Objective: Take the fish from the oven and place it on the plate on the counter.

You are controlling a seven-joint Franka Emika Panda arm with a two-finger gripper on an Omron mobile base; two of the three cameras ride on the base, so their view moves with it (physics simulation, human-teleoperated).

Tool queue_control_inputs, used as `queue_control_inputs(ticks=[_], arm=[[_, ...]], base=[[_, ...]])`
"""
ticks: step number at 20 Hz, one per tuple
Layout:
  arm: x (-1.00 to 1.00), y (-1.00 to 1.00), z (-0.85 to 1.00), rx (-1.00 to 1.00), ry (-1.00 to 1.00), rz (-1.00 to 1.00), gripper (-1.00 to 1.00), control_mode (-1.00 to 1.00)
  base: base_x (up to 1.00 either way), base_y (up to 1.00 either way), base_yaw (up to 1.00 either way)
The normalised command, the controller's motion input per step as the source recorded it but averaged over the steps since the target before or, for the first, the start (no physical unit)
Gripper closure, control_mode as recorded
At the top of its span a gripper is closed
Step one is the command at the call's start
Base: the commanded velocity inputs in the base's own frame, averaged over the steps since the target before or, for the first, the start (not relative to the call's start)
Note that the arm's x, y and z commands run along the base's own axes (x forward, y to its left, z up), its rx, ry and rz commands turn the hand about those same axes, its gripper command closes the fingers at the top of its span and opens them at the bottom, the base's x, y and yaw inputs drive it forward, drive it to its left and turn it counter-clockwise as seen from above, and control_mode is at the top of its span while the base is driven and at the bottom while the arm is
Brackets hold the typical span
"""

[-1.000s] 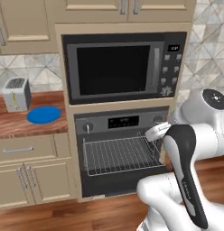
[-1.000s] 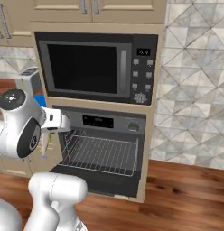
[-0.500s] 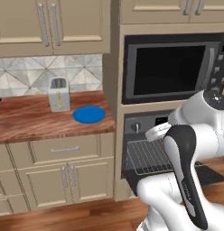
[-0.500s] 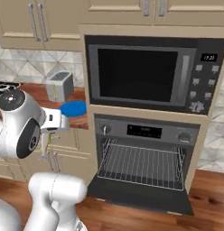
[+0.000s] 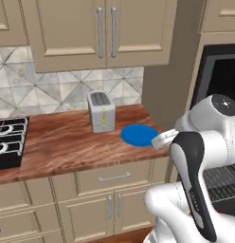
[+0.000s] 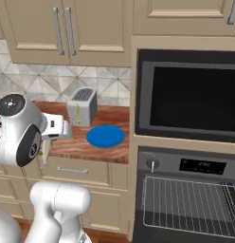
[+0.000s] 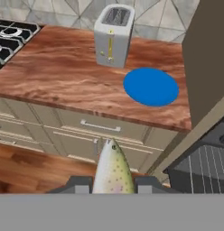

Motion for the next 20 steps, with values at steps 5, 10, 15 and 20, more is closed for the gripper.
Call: queue_control_inputs(ticks=[5,10,15,20], arm=[[0.0,0.0,0.0,0.0,0.0,0.0,1.0,1.0],[0.0,0.0,0.0,0.0,0.0,0.0,1.0,1.0],[0.0,0.0,0.0,0.0,0.0,0.0,1.0,1.0],[0.0,0.0,0.0,0.0,0.0,0.0,1.0,1.0]], base=[[0.77,0.57,-0.4],[0.39,0.48,-0.54],[0.43,0.3,-0.44],[0.38,0.05,-0.16]])
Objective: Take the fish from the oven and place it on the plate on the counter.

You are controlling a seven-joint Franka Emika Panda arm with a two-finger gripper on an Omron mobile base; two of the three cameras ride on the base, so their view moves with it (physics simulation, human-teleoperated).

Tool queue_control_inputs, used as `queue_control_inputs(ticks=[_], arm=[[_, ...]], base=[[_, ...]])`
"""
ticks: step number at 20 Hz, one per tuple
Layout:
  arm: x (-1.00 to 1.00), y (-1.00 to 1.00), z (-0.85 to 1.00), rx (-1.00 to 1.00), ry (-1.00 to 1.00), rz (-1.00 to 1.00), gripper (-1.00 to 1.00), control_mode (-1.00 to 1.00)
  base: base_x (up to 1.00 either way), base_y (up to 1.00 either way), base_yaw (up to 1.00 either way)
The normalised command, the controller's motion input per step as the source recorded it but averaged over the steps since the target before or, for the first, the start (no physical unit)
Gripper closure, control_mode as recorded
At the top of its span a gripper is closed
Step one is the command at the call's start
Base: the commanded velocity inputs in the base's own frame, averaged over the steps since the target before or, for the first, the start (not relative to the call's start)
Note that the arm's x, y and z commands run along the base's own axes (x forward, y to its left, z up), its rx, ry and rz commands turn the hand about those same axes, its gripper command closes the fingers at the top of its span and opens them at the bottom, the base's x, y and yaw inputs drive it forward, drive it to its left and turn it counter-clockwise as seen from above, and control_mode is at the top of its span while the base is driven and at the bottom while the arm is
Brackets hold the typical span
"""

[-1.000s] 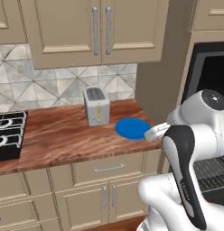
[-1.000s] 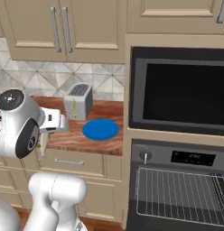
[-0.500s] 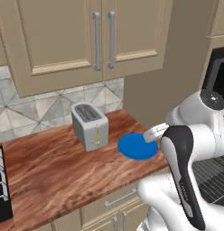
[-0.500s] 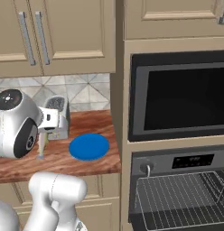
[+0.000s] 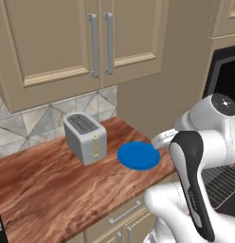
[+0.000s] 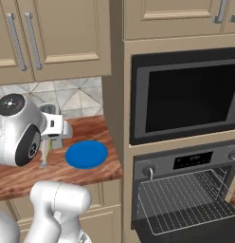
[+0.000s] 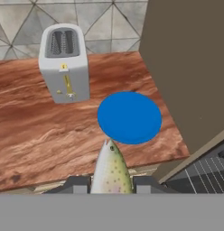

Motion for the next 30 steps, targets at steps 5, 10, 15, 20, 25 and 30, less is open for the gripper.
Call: queue_control_inputs(ticks=[5,10,15,20,25,30], arm=[[0.0,0.0,0.0,0.0,0.0,0.0,1.0,1.0],[0.0,0.0,0.0,0.0,0.0,0.0,1.0,1.0],[0.16,0.1,0.0,0.0,0.02,-0.01,1.0,-1.0],[0.88,0.2,0.0,0.0,0.05,-0.11,1.0,-1.0],[0.87,0.04,-0.17,-0.01,0.15,-0.14,1.0,-1.0],[0.25,0.0,-0.57,0.0,0.21,-0.01,1.0,-1.0]], base=[[0.76,0.17,-0.06],[0.85,0.27,-0.09],[0.26,0.16,-0.03],[0.0,0.0,0.0],[0.0,0.0,0.0],[0.0,0.0,0.0]])
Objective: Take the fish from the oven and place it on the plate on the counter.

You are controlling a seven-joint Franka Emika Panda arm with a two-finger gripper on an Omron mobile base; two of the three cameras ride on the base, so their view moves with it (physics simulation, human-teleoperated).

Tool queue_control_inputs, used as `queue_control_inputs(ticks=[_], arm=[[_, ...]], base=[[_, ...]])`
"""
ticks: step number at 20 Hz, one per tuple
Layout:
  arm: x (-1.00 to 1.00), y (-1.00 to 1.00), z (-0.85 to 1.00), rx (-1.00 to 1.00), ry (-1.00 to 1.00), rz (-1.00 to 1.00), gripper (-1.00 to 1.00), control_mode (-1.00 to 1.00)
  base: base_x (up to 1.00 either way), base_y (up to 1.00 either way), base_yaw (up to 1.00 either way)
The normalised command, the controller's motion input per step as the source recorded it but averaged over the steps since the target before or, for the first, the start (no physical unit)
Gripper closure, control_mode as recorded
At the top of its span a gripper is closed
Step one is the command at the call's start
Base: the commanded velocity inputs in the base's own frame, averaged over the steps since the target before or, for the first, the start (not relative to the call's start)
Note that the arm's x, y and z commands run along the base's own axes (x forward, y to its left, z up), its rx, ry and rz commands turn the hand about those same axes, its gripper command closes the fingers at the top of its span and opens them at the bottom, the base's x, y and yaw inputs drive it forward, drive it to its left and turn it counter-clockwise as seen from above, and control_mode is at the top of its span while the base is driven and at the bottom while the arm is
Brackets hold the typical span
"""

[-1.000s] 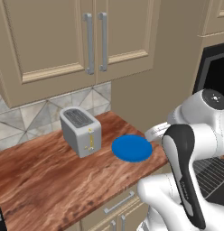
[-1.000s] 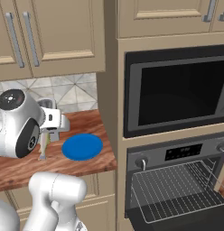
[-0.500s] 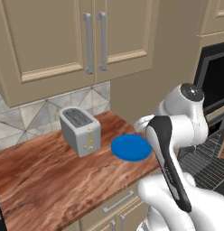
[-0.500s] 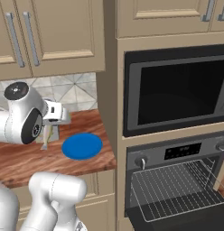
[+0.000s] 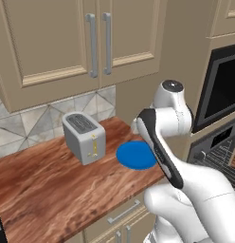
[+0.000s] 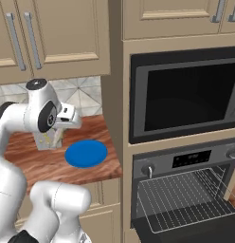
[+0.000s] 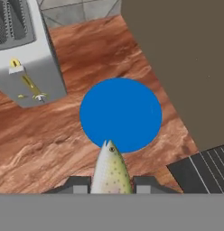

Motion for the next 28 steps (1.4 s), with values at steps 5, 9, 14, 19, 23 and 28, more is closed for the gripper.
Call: queue_control_inputs(ticks=[5,9,14,19,23,28], arm=[[0.18,0.01,-0.59,-0.03,0.21,0.0,1.0,-1.0],[0.59,0.0,-0.85,0.0,0.18,0.01,1.0,-1.0],[0.52,0.0,-0.61,0.0,0.02,0.03,1.0,-1.0],[0.54,0.0,-0.3,0.01,0.0,0.03,1.0,-1.0],[0.31,0.0,-0.51,0.01,0.0,0.0,1.0,-1.0],[0.01,0.0,-0.49,0.0,0.0,0.0,1.0,-1.0]], base=[[0.0,0.0,0.0],[0.0,0.0,0.0],[0.0,0.0,0.0],[0.0,0.0,0.0],[0.0,0.0,0.0],[0.0,0.0,0.0]])
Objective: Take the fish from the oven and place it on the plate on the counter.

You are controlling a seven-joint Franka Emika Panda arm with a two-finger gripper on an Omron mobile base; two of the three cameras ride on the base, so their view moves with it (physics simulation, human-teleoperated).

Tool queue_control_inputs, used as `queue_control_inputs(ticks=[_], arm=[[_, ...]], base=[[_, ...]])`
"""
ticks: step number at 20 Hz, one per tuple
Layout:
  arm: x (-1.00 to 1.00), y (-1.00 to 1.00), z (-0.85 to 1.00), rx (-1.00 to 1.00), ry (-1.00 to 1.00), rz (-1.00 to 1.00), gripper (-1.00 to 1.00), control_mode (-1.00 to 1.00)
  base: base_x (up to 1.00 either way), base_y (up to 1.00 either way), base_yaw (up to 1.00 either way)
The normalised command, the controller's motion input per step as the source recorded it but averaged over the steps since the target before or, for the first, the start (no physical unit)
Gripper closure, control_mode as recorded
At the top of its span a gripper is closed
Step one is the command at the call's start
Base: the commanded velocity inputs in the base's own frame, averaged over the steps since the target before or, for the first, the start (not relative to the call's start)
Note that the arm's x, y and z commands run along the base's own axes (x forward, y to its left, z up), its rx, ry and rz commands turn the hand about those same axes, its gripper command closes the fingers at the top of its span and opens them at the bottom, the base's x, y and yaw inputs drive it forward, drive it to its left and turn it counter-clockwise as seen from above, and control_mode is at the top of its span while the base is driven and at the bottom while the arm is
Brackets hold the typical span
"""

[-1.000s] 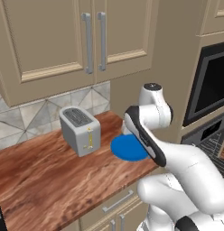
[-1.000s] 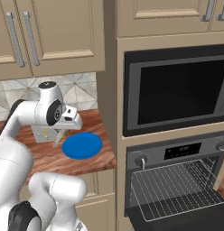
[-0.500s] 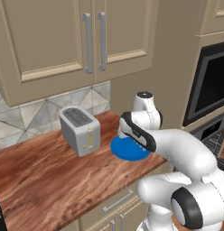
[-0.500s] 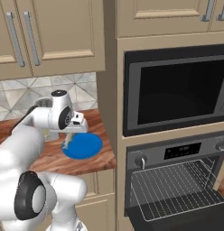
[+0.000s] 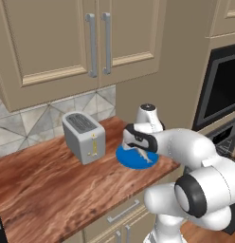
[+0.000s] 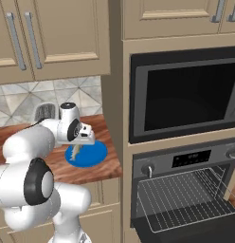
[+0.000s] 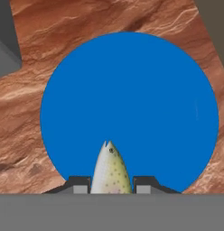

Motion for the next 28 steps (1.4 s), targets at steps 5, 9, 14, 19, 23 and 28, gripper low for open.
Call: queue_control_inputs(ticks=[5,9,14,19,23,28], arm=[[0.04,0.0,-0.2,0.0,0.0,0.0,1.0,-1.0],[0.12,0.0,-0.04,0.0,0.0,0.0,1.0,-1.0],[0.35,0.0,-0.01,0.0,0.0,0.0,1.0,-1.0],[0.55,0.0,-0.04,0.0,0.0,0.0,1.0,-1.0],[0.45,0.0,-0.08,0.0,0.0,0.0,1.0,-1.0],[0.11,0.0,-0.27,0.0,0.0,0.0,1.0,-1.0]], base=[[0.0,0.0,0.0],[0.0,0.0,0.0],[0.0,0.0,0.0],[0.0,0.0,0.0],[0.0,0.0,0.0],[0.0,0.0,0.0]])
